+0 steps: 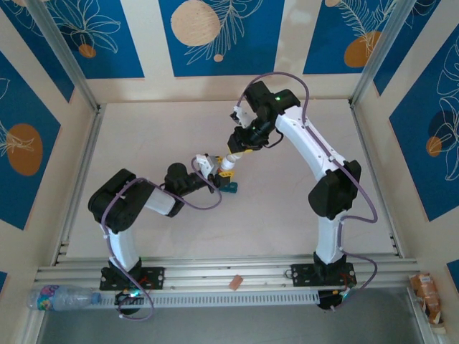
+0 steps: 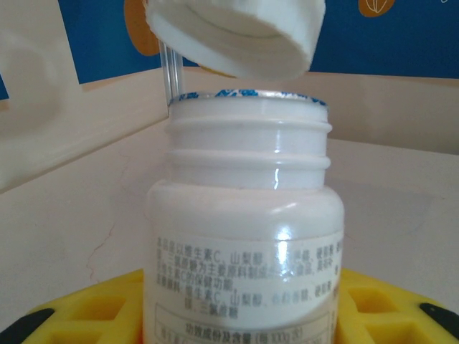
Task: Sort the pills into containers
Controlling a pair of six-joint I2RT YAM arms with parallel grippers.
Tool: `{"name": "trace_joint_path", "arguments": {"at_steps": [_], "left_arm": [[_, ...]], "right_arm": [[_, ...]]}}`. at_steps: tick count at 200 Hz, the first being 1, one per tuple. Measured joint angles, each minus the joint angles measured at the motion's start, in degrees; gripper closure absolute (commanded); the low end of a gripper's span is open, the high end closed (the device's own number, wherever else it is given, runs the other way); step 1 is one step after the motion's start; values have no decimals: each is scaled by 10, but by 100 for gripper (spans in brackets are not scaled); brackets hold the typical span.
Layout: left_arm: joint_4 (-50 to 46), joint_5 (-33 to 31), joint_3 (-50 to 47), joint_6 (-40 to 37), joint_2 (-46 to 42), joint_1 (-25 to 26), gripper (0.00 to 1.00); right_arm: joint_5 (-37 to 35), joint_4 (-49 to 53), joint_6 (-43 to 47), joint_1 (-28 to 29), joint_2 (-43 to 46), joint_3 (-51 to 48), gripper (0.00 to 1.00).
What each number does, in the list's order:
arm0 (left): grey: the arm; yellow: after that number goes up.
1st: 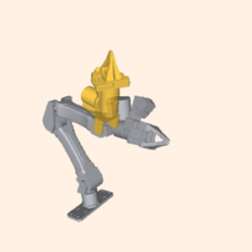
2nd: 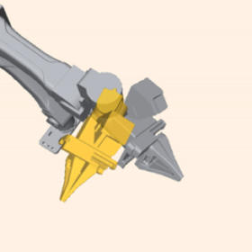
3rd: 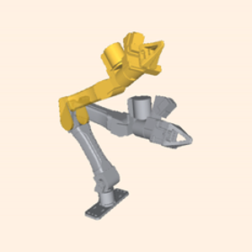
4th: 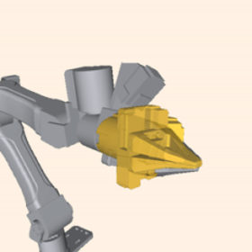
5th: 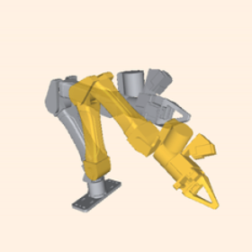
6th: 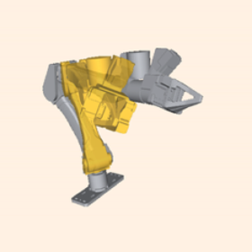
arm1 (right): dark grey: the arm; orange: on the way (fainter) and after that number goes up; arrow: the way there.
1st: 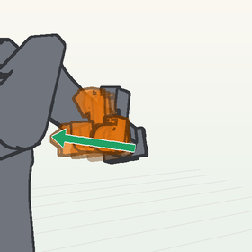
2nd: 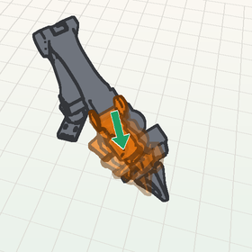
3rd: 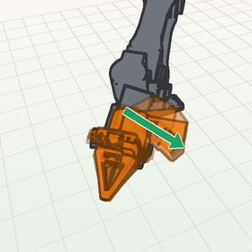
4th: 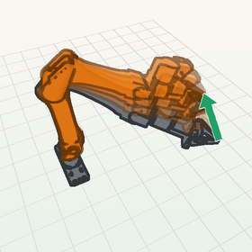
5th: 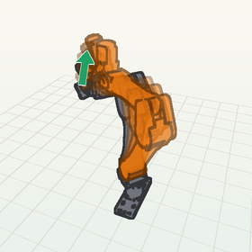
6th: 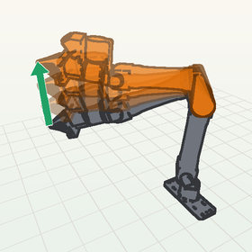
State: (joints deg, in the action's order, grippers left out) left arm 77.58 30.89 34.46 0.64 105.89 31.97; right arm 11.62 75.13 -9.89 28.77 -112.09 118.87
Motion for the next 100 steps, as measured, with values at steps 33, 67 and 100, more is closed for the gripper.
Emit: {"name": "trace_joint_path", "arguments": {"at_steps": [33,67,100], "left_arm": [[0,5,0,-2,0,-1,100],[-1,7,5,-2,0,-2,100],[-2,11,9,-2,0,-2,100]], "right_arm": [[0,10,4,0,0,0,64],[0,10,4,4,0,0,64],[0,10,4,11,-9,0,64]]}}
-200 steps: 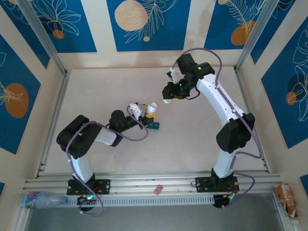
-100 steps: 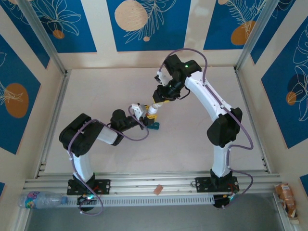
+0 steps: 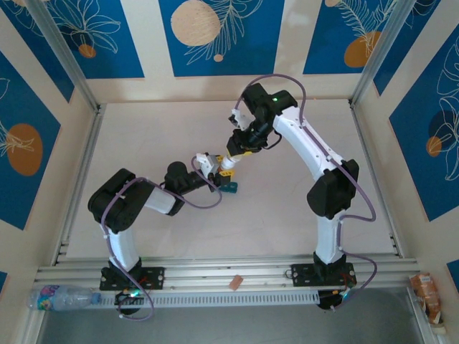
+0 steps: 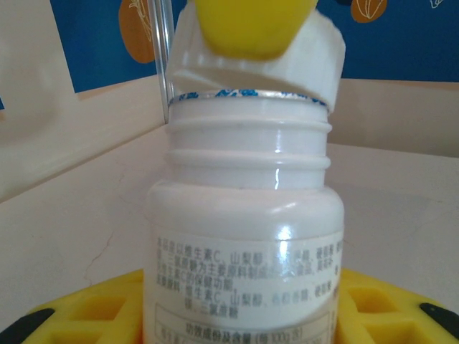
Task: Sort the pills into containers
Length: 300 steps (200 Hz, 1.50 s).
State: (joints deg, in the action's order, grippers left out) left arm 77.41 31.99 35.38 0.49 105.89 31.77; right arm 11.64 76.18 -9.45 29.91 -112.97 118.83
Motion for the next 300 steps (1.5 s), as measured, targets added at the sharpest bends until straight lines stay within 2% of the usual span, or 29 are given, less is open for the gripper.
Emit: {"name": "trace_joint_path", "arguments": {"at_steps": [121,226,261,300], "left_arm": [[-48,26,2,-12,-14,-3,100],[-113,84,13,-19,-29,-5,100],[-138,94,16,-19,-29,-7,100],[-158,95,15,-19,-29,-9,100]], "right_arm": [[6,8,11,8,-21,0,63],[27,30,55,8,-24,-11,61],[31,28,28,8,-37,-12,61],[31,21,-46,9,-46,-16,61]]}}
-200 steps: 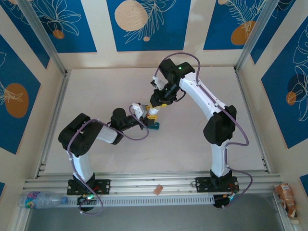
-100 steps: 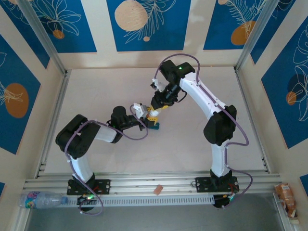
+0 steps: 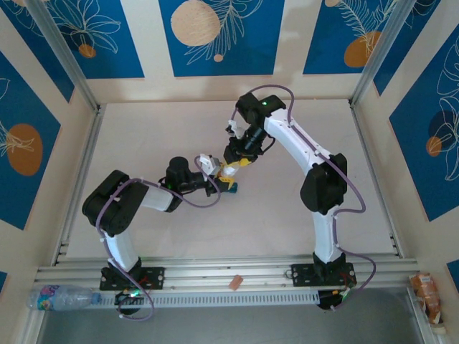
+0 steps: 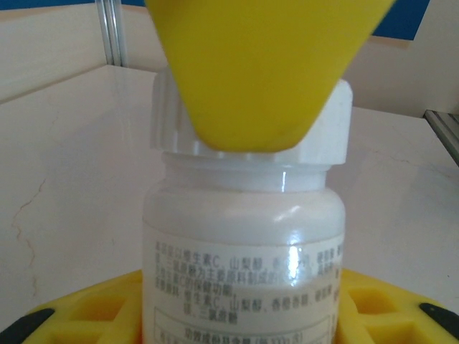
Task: Sort the pills into containers
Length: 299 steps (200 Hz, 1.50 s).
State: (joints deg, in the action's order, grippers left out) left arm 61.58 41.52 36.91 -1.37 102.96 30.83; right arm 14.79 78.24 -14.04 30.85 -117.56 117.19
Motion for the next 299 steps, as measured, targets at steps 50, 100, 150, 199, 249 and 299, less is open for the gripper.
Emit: {"name": "trace_joint_path", "arguments": {"at_steps": [50,100,150,199,249,299], "left_arm": [[-12,0,0,4,0,-2,100],[-8,-2,0,8,0,-2,100],[52,0,7,9,0,2,100],[93,0,7,19,3,2,100],[100,0,7,26,8,2,100],[107,7,7,44,8,2,100]], "right_arm": [[-2,-31,-89,1,10,-27,59],[-9,-39,-119,2,16,-31,54],[5,-70,-137,1,19,-34,33],[17,-81,-135,-19,36,-32,17],[38,-109,-135,-63,91,-35,15],[56,-218,-117,-111,220,-153,22]]}}
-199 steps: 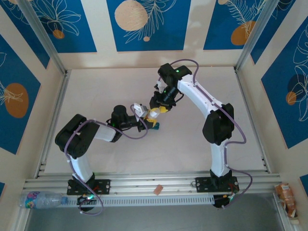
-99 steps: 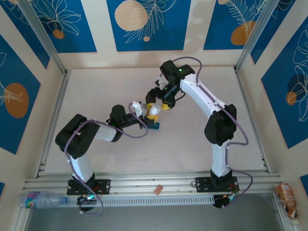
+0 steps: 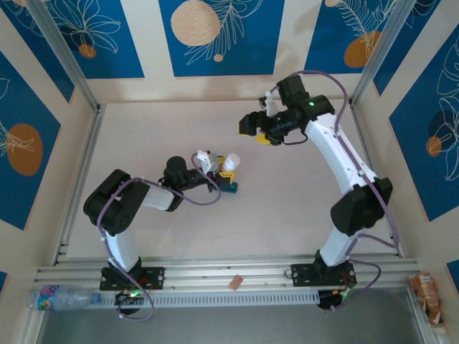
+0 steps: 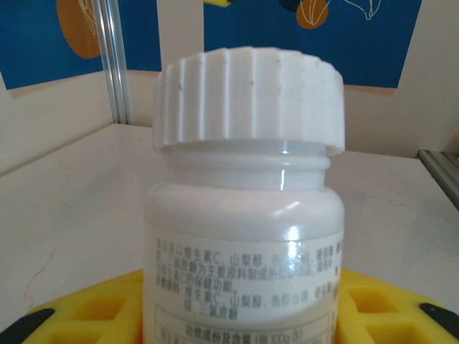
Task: Sort the pills into containers
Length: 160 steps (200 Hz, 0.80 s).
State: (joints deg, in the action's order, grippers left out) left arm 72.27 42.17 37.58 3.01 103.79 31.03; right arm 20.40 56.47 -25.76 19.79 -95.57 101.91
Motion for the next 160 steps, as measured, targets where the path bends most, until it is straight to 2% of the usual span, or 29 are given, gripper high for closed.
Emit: {"name": "trace_joint_path", "arguments": {"at_steps": [49,115,160], "left_arm": [[25,17,4,37,10,0,100],[36,28,8,56,13,0,100],[35,29,8,55,13,0,100]], "right_arm": [[11,-57,77,13,58,-68,18],[-14,-56,123,71,34,-78,18],[-42,-36,134,81,4,-75,22]]}}
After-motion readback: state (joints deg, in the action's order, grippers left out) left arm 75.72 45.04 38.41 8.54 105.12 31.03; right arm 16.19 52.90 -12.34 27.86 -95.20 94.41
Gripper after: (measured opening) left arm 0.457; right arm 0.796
